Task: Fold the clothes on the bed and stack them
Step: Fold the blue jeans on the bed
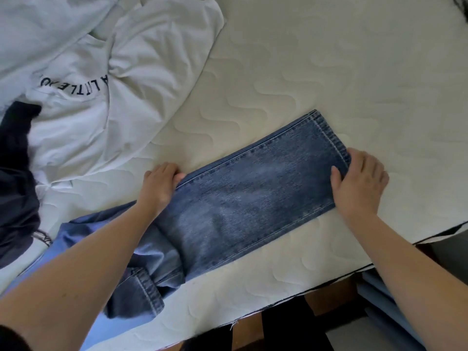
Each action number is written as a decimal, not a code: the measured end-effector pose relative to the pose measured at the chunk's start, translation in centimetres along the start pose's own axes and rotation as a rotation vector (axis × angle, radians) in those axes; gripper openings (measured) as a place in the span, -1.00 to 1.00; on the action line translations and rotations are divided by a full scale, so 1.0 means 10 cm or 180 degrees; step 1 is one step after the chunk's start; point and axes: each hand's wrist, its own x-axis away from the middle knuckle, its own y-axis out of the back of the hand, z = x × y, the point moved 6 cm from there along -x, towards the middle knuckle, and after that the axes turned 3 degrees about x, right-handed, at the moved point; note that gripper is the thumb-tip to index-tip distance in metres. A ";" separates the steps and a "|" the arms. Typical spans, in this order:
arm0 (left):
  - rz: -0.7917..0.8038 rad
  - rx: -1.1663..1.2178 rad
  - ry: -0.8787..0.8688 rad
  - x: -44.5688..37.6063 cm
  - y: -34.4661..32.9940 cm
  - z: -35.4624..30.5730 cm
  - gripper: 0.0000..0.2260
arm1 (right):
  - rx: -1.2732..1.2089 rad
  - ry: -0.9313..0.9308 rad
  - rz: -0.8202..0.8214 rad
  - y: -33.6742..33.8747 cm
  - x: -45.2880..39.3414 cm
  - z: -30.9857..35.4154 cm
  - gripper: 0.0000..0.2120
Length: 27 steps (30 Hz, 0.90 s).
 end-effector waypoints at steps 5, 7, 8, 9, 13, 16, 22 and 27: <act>0.0251 0.0381 0.0599 0.34 0.23 0.66 -0.79 | -0.0234 0.1033 0.0246 -0.08 0.57 1.14 -0.61; 0.0553 0.0396 0.0731 0.48 0.29 0.92 -0.84 | -0.0266 0.1442 0.0498 -0.17 0.80 1.64 -0.61; 0.0646 0.0442 0.0759 0.55 0.33 1.04 -0.87 | -0.0274 0.1618 0.0657 -0.23 0.90 1.87 -0.60; 0.0699 0.0499 0.0757 0.61 0.36 1.14 -0.89 | -0.0278 0.1782 0.0801 -0.28 0.99 2.10 -0.59; 0.0669 0.0701 0.0599 0.74 0.41 1.38 -0.85 | -0.0214 0.2399 0.1154 -0.45 1.24 2.90 -0.57; 0.0451 0.0844 0.0533 0.75 0.36 1.43 -0.90 | 0.0003 0.2709 0.1300 -0.58 1.30 3.28 -0.54; 0.0156 0.0612 0.0380 0.74 0.28 1.44 -0.90 | 0.0499 0.3336 0.1342 -0.86 1.56 3.54 -0.44; -0.0105 0.0234 0.0442 0.80 0.20 1.48 -0.80 | 0.0713 0.3083 0.1330 -1.04 1.55 3.36 -0.39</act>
